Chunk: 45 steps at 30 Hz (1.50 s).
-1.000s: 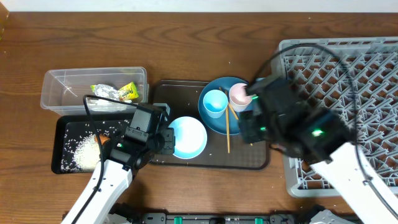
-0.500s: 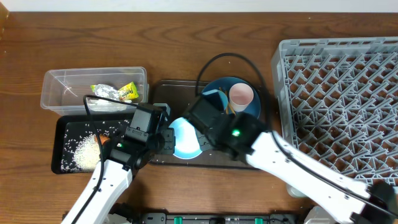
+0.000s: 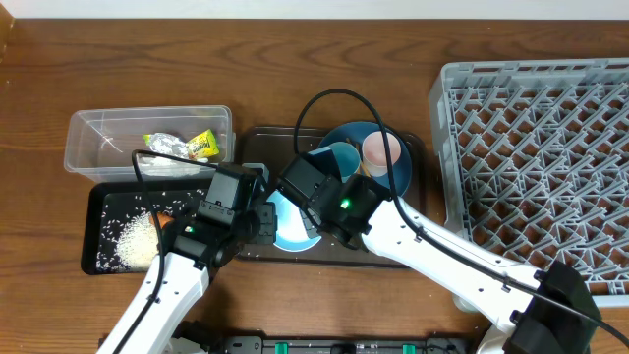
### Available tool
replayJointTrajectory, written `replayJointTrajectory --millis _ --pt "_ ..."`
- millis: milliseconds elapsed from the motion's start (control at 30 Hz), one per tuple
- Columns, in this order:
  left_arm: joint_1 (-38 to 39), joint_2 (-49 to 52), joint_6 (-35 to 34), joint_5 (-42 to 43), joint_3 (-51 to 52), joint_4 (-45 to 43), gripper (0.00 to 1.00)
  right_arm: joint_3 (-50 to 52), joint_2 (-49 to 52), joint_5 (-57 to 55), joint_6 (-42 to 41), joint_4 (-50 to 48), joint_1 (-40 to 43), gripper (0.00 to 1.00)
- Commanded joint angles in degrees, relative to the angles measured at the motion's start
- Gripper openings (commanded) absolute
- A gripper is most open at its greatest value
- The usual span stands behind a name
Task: Sort waste into correct bins and load items into the dishwasher rack
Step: 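Move the right gripper from the rack toward the held bowl, then grasp the opposite rim of the bowl with the right gripper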
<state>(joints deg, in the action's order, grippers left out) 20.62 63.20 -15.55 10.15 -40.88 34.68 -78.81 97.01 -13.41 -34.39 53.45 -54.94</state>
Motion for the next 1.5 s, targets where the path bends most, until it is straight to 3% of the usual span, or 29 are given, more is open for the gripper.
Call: replayJointTrajectory --millis 0,1167,1233,1367,1467 --pt "-0.3 -0.5 0.8 0.1 -0.2 0.1 0.06 -0.6 -0.1 1.1 -1.1 0.1 -0.3 0.27" --pt "-0.3 -0.5 0.7 -0.3 -0.2 0.2 0.06 5.5 0.6 1.8 -1.2 -5.5 -0.2 0.2" --pt "-0.3 -0.5 0.7 -0.3 -0.2 0.2 0.06 6.5 0.6 1.8 -1.2 -6.7 -0.2 0.19" --pt "-0.3 -0.5 0.8 -0.3 -0.2 0.2 0.06 6.7 0.6 1.8 -1.1 -7.5 -0.2 0.03" --pt "-0.3 -0.5 0.8 -0.3 -0.2 0.2 0.06 6.6 0.6 1.8 -1.1 -7.6 -0.2 0.03"
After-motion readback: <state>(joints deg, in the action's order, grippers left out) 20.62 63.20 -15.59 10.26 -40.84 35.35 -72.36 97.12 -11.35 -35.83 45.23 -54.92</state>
